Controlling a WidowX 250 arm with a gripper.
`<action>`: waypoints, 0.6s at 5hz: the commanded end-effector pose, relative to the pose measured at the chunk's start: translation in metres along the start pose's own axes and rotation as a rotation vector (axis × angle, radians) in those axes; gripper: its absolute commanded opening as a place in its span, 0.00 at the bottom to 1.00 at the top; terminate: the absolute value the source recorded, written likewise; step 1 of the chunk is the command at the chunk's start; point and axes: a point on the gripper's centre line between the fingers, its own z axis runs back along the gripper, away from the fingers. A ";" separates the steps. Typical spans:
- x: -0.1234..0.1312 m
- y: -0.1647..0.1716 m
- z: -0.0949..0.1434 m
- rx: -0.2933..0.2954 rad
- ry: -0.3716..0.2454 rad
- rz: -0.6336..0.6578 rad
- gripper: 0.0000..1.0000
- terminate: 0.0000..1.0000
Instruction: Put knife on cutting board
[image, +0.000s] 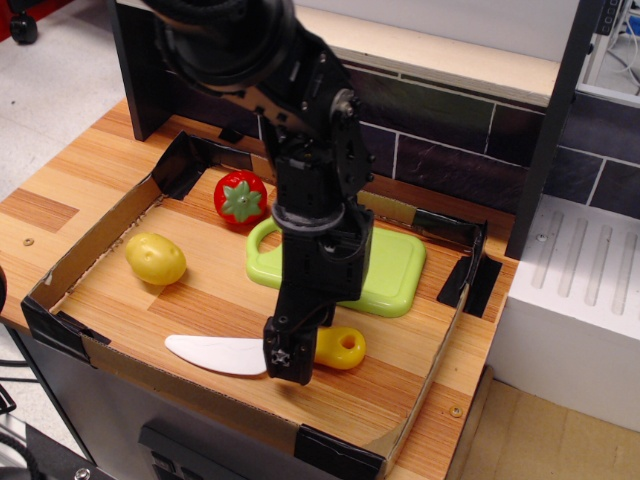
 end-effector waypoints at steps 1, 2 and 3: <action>-0.004 -0.001 -0.008 -0.005 0.006 0.035 0.00 0.00; -0.005 -0.002 -0.012 0.007 0.012 0.033 0.00 0.00; -0.008 -0.007 -0.001 0.003 -0.011 0.021 0.00 0.00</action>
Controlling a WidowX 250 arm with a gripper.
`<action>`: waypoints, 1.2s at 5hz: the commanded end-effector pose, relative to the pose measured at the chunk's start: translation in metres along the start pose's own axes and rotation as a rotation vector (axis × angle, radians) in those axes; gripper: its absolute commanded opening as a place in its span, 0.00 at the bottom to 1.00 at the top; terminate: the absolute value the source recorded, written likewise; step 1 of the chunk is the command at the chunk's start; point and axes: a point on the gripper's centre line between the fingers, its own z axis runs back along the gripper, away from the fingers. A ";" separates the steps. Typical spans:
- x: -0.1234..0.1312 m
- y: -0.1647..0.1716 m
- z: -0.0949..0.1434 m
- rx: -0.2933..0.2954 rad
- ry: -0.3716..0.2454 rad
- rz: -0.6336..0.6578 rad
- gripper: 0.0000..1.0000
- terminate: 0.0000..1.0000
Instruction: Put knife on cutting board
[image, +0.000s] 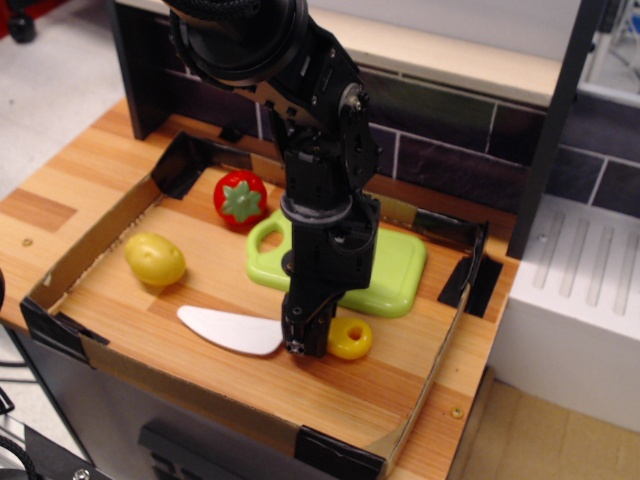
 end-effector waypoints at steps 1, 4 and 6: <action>-0.010 -0.015 0.024 -0.008 -0.047 0.018 0.00 0.00; 0.015 0.002 0.058 0.016 -0.110 0.154 0.00 0.00; 0.018 0.042 0.061 0.047 -0.108 0.196 0.00 0.00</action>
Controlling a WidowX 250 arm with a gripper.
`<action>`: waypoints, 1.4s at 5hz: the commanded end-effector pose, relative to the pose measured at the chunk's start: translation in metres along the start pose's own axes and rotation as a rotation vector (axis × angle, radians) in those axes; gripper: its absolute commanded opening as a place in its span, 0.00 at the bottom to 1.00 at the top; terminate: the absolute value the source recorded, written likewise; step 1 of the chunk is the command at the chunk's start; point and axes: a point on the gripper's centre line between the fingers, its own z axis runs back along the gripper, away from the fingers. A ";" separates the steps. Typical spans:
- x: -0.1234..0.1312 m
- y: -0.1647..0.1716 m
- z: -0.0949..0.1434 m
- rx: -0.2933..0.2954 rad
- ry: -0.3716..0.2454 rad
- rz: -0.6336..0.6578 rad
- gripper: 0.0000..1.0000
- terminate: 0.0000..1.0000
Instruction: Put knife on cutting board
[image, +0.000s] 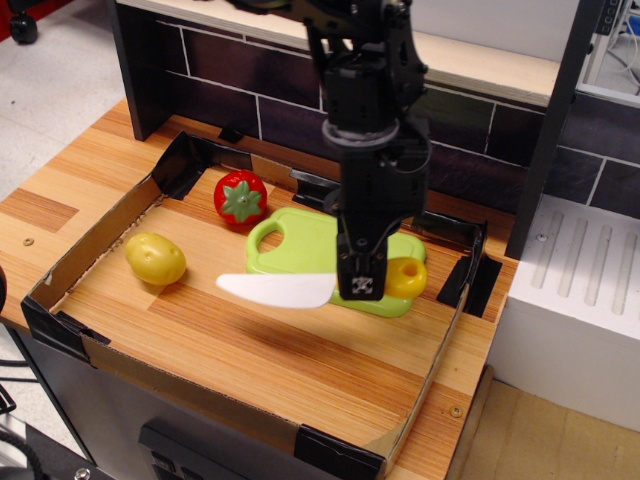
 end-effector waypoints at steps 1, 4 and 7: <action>-0.004 0.046 0.017 0.067 -0.039 0.048 0.00 0.00; -0.010 0.064 -0.008 0.025 0.032 0.076 0.00 0.00; -0.011 0.065 -0.004 0.045 0.025 0.119 1.00 0.00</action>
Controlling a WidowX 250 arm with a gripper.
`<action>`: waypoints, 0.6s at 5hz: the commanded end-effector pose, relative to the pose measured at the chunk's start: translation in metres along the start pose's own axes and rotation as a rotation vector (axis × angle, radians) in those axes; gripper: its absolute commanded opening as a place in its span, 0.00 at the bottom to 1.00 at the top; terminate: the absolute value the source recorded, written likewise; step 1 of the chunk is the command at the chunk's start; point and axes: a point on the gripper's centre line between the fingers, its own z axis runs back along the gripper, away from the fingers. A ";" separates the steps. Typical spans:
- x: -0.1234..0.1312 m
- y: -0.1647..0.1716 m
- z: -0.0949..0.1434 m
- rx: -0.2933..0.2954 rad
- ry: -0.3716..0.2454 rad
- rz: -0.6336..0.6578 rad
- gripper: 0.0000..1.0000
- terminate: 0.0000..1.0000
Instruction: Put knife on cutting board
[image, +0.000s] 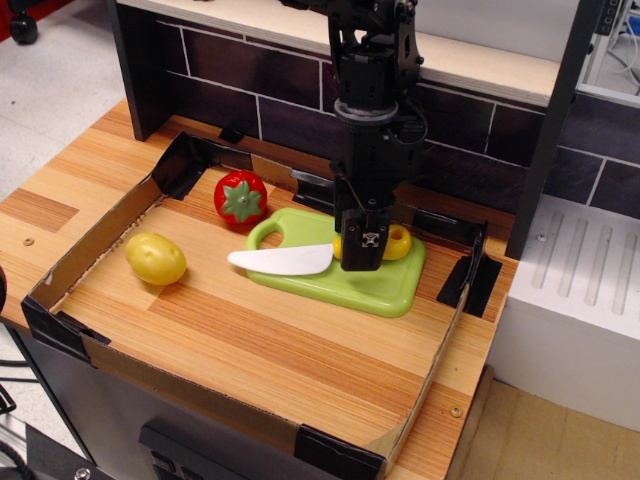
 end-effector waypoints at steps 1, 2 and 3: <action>-0.009 -0.008 0.043 0.169 -0.099 -0.009 1.00 0.00; -0.014 -0.015 0.053 0.328 -0.130 0.028 1.00 0.00; -0.023 -0.025 0.079 0.333 -0.205 0.021 1.00 0.00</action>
